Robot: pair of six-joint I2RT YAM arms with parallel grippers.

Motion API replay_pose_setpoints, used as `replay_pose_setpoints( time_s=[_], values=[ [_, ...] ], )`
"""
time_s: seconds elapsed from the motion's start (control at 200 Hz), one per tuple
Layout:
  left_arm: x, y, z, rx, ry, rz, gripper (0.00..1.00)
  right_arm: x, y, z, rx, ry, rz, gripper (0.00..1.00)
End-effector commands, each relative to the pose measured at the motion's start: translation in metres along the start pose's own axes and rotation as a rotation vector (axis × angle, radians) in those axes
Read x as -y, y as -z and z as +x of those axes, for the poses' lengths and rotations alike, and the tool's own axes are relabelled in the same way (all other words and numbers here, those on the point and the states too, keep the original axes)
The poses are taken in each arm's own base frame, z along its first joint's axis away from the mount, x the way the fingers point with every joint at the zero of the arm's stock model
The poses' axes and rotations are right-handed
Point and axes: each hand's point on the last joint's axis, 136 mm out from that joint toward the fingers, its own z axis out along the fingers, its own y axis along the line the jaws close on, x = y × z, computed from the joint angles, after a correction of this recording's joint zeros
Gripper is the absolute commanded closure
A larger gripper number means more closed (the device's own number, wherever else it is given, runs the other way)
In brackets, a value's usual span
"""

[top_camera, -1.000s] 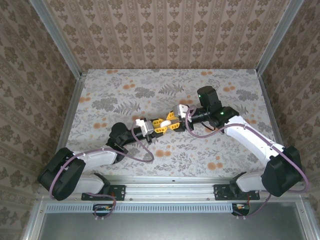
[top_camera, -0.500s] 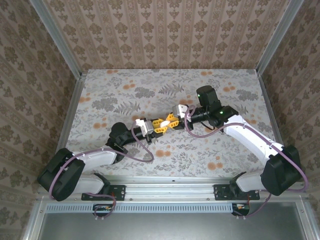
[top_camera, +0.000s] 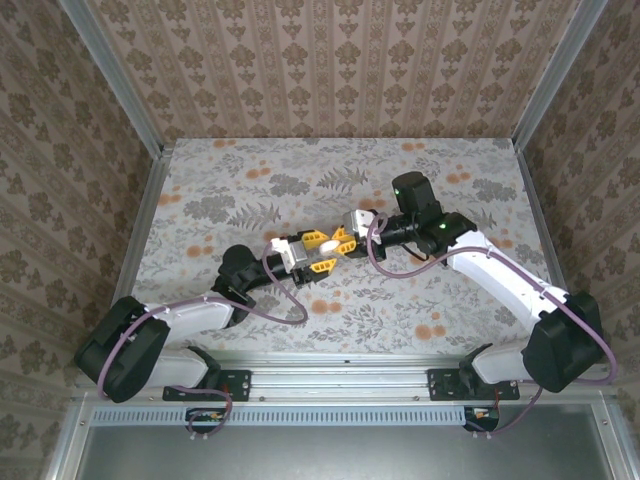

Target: Insert the wireless bluetooth earbuds into the charging case

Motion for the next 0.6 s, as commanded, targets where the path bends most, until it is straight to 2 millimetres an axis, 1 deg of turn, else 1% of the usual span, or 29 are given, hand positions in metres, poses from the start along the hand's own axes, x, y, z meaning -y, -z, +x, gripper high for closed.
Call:
replay_pose_setpoints(
  time_s=[0.0, 0.175, 0.2, 0.355, 0.595],
  values=[
    [-0.002, 0.001, -0.016, 0.042, -0.041, -0.007, 0.47, -0.006, 0.004, -0.001, -0.012, 0.025, 0.004, 0.83],
    [0.0, 0.002, -0.013, 0.026, -0.036, -0.003, 0.45, -0.005, 0.009, 0.002, -0.034, 0.022, 0.026, 0.83],
    [-0.005, 0.002, -0.012, 0.018, -0.036, -0.035, 0.44, -0.005, 0.009, 0.003, -0.04, 0.018, 0.029, 0.83],
    [-0.009, 0.005, -0.007, -0.001, -0.028, -0.069, 0.39, -0.006, 0.016, 0.009, -0.073, -0.012, 0.039, 0.83],
    [-0.015, 0.009, 0.005, -0.087, 0.005, -0.114, 0.33, -0.011, 0.026, 0.026, -0.143, -0.083, 0.053, 0.82]
  ],
)
